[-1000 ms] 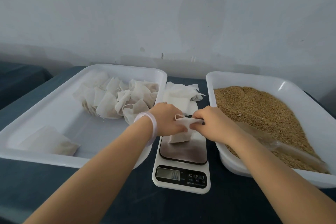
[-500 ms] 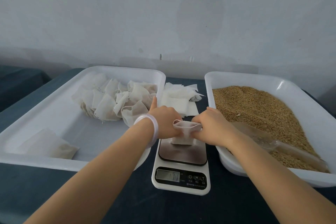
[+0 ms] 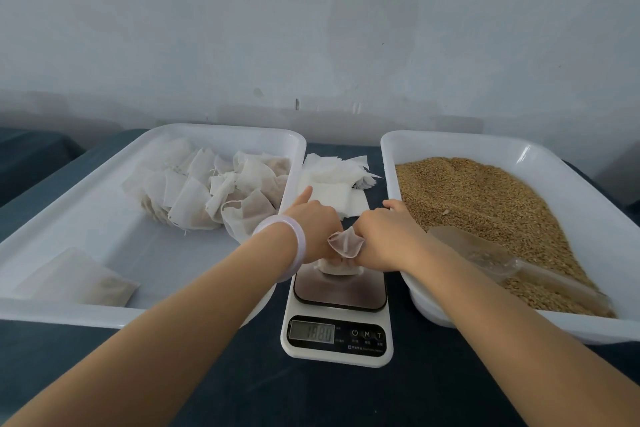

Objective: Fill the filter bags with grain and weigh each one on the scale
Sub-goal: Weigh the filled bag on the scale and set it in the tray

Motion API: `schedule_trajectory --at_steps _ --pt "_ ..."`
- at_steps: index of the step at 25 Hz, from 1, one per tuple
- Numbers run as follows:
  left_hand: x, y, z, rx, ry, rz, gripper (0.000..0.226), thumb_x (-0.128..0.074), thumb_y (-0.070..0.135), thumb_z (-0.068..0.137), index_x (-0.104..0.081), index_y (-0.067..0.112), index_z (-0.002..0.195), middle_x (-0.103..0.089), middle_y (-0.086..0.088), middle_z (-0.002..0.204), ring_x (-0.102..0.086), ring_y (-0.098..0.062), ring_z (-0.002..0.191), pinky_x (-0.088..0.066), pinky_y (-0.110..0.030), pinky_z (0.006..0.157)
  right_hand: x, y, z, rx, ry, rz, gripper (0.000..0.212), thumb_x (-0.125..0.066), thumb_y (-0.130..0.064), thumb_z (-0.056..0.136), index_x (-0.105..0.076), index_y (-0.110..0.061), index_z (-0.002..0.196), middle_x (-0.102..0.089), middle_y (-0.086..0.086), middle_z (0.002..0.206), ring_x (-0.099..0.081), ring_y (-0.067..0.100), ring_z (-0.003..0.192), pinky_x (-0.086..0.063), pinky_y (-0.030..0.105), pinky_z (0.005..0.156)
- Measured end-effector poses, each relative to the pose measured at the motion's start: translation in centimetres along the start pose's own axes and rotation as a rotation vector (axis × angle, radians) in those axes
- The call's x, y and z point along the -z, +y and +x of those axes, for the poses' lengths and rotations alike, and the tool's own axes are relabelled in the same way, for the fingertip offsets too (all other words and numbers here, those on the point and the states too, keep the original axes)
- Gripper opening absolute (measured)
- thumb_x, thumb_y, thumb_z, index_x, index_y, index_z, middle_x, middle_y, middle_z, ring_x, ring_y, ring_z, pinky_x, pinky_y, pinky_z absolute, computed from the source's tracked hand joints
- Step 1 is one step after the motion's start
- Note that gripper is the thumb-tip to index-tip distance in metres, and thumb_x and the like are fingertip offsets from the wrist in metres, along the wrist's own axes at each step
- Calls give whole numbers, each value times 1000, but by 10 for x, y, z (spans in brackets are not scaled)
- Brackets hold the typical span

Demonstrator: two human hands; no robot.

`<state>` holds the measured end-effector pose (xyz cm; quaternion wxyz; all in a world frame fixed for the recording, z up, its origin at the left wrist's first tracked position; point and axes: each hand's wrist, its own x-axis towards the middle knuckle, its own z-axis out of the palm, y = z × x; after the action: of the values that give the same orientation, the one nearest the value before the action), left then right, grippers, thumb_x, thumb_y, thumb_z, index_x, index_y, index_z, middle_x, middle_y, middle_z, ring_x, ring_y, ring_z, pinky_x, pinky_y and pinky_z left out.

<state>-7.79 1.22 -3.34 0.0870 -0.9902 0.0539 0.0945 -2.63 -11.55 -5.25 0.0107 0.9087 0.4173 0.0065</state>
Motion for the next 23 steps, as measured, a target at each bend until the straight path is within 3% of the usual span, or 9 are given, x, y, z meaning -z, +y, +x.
schedule_trajectory --at_steps 4,7,9,11,13,17,21,23 --pt "-6 -4 -1 -34 36 -118 33 -44 37 91 -38 26 60 -46 8 65 -47 -19 76 -9 -43 116 0 3 -5 35 66 7 40 -57 -43 80 -36 -22 52 -38 -8 55 -38 17 67 -25 32 100" --pt "-7 -8 -4 -53 104 -333 21 -53 34 87 -41 28 70 -58 6 84 -48 -16 81 -11 -40 116 3 4 -8 36 101 145 36 -59 -55 73 -48 -23 61 -46 -10 59 -42 15 67 -27 26 85" --pt "-8 -11 -6 -49 167 -458 10 -58 30 85 -48 29 85 -63 5 95 -49 -17 84 -23 -35 111 5 5 -9 18 134 250 36 -61 -55 72 -56 -20 70 -48 -11 61 -43 12 65 -23 26 75" --pt "-8 -10 -10 -12 188 -552 14 -60 25 83 -56 25 96 -63 3 96 -53 -20 90 -39 -31 95 5 7 -11 -2 139 322 35 -64 -53 71 -57 -19 76 -49 -12 63 -40 6 63 -19 26 70" --pt "-6 -9 -13 19 196 -613 17 -60 20 81 -59 23 98 -65 0 97 -57 -22 90 -48 -34 84 5 7 -12 0 131 363 26 -65 -44 72 -49 -23 68 -46 -13 62 -37 2 63 -21 24 74" --pt "-3 -8 -16 25 181 -640 18 -59 17 79 -54 25 95 -62 0 93 -57 -24 88 -49 -35 80 7 7 -13 -25 109 394 27 -62 -21 75 -39 -27 61 -44 -9 60 -37 4 63 -26 24 82" --pt "-1 -8 -18 12 169 -675 31 -61 15 79 -53 19 109 -59 3 99 -57 -22 93 -44 -27 77 10 8 -14 -43 87 477 15 -63 -21 70 -50 -26 78 -54 -8 73 -44 18 82 -33 24 74" --pt "0 -8 -19 16 160 -683 35 -62 14 79 -52 18 112 -61 0 106 -57 -22 97 -46 -28 80 12 8 -16 -40 73 492 20 -64 -22 71 -53 -24 87 -55 -11 77 -44 16 87 -29 22 80"
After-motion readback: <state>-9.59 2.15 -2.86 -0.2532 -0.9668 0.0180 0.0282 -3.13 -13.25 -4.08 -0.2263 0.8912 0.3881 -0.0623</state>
